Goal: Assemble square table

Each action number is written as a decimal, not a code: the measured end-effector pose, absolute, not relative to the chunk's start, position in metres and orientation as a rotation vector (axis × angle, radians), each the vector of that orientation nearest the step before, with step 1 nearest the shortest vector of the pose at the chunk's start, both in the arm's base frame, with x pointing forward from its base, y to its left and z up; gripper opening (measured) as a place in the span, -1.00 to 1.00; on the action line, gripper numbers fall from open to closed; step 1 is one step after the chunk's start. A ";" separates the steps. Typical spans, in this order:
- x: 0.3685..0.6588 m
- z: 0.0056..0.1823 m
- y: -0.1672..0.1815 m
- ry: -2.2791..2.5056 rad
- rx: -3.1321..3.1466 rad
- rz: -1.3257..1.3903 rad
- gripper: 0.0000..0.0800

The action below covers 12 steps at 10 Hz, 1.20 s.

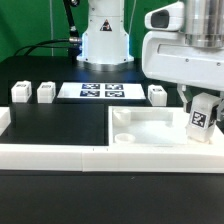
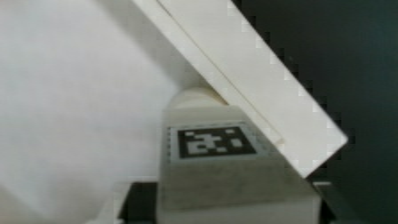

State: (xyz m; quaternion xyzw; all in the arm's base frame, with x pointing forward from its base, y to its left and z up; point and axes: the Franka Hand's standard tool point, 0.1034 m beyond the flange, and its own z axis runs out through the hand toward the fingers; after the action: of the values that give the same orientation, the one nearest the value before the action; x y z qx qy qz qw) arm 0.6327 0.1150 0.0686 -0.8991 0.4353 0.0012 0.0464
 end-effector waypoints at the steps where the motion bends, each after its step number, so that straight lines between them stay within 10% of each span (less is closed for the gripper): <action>1: 0.630 0.065 0.115 1.542 -2.599 0.023 -0.26; 8: 0.619 0.054 0.126 1.961 -2.245 0.092 -0.31; 10: 0.622 0.061 0.126 1.817 -2.353 0.075 0.46; 12: 0.623 0.076 0.128 1.415 -2.642 0.018 0.57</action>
Offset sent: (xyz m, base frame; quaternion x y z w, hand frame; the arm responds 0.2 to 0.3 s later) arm -0.0185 -0.0034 -0.0077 0.0126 -0.0024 0.2017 0.9794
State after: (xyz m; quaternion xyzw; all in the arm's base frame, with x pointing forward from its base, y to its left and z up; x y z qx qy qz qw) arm 0.6225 0.1279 0.0758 -0.8792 0.4709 0.0060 0.0722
